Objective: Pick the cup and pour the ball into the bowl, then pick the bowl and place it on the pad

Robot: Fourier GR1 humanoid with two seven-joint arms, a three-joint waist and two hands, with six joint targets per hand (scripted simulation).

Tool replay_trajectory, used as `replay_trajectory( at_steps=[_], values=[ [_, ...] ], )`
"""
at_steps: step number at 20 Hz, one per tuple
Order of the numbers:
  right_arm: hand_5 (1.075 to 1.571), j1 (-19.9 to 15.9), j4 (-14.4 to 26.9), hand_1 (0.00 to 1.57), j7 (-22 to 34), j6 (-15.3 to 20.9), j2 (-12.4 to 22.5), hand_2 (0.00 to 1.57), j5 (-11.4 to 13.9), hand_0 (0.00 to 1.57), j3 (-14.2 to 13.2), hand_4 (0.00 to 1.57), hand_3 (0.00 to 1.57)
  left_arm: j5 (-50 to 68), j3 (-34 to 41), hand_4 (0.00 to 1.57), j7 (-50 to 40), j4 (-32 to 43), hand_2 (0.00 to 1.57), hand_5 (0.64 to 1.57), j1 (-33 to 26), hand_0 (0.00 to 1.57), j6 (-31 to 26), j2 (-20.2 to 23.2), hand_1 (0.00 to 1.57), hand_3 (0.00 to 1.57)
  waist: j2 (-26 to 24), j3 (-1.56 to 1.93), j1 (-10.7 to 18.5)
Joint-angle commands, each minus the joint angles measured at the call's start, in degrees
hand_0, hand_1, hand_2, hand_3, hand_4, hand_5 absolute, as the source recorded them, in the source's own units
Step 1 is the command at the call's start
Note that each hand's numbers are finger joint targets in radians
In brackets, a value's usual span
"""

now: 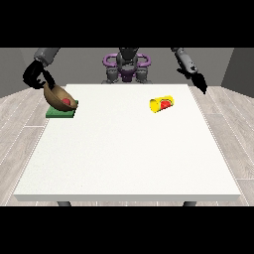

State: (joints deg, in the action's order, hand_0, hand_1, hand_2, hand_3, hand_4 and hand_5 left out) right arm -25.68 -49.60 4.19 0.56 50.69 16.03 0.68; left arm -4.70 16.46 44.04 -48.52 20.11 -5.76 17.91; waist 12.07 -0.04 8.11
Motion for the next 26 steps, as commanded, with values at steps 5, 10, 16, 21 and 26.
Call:
replay_trajectory(
  at_steps=[5,10,16,21,26],
  values=[
    [1.56,-1.7,12.5,1.57,-11.3,9.0,-2.0,1.57,-1.9,1.57,-8.7,1.38,1.57,7.0,6.0,0.88,4.0,-3.3,0.0,1.196,1.7,0.0,-7.1,6.8,0.0,0.0,11.1,0.18,2.3],
    [1.451,-3.4,16.4,1.57,-12.9,6.4,-7.1,1.57,-9.4,1.57,-14.4,1.0,1.5,8.7,8.0,0.89,3.1,-4.6,0.0,1.192,0.1,0.0,-6.9,7.7,0.0,0.0,11.7,0.23,0.4],
    [1.415,-7.9,22.8,1.57,-10.1,2.7,-6.7,1.49,-16.8,1.57,-22.3,0.25,1.27,10.5,9.3,0.86,1.7,-7.5,0.0,1.185,-0.7,0.0,-8.0,9.4,0.0,0.0,12.0,0.24,-0.2],
    [1.238,-11.6,25.6,0.0,-9.9,0.3,-0.6,0.64,-18.0,0.0,-25.0,0.0,0.18,12.6,10.5,0.85,-1.4,-9.4,0.0,1.176,-1.3,0.0,-8.6,10.2,0.0,0.0,12.1,0.14,-1.2],
    [1.297,-11.7,28.7,0.0,-8.4,-2.8,2.0,0.48,-18.1,0.0,-25.5,0.0,0.03,13.6,9.6,0.88,-3.7,-13.4,0.0,1.213,-6.6,0.0,-10.9,9.5,0.0,0.0,8.3,0.13,0.2]
  ],
)
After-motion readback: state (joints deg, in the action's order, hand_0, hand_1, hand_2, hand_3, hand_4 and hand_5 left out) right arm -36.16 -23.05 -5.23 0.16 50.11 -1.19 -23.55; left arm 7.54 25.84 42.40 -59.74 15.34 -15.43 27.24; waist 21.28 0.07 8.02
